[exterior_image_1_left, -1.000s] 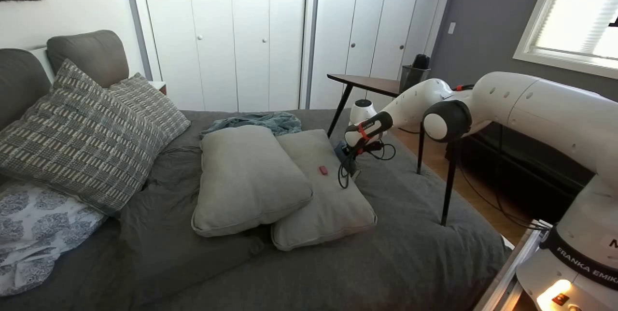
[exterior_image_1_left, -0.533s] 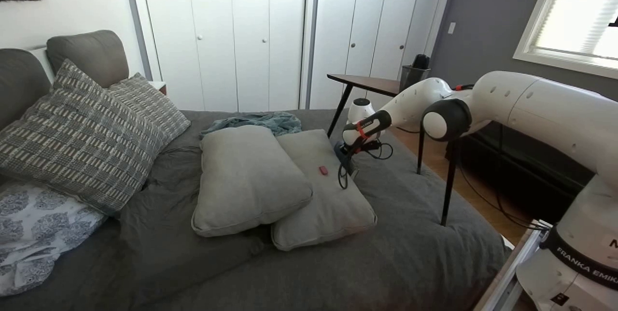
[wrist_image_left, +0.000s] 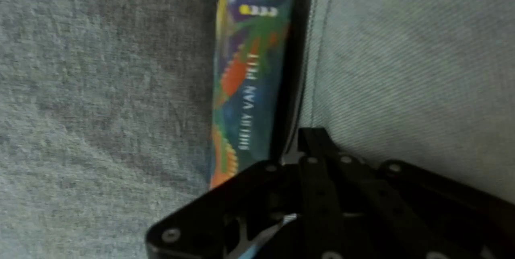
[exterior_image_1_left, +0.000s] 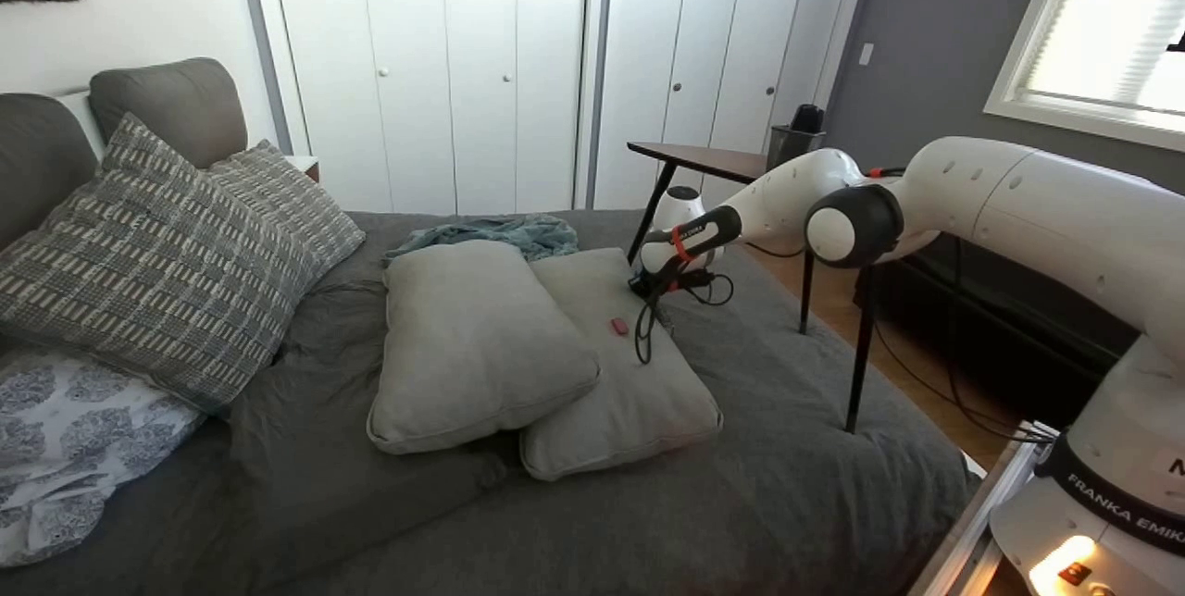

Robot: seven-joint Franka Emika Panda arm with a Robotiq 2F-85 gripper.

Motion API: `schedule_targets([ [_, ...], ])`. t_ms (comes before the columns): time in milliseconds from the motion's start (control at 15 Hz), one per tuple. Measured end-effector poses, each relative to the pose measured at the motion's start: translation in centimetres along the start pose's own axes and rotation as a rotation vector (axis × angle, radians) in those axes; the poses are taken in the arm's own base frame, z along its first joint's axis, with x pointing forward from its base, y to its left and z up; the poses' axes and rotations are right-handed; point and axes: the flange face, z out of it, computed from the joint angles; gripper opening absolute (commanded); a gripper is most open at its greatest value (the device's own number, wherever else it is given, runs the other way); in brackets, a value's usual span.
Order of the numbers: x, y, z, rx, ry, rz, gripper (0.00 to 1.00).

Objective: Pick up the book on the bed and put it on the three legged table top

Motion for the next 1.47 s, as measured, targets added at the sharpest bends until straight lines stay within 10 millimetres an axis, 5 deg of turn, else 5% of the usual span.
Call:
schedule_targets([
  [267,2.3,-1.1,-2.6,0.038,0.038,-0.04,0.53],
  [600,3.6,0.4,-4.3,-0.012,-0.008,-0.046,0.88],
  [667,3.4,0.8,-4.1,-0.024,-0.027,-0.041,0.71],
  [800,3.0,1.8,-3.5,-0.051,-0.056,-0.032,0.84],
  [867,2.9,2.1,-3.3,-0.057,-0.06,-0.03,0.99],
  [1467,1.6,4.2,-1.2,-0.095,-0.084,0.032,1.0],
])
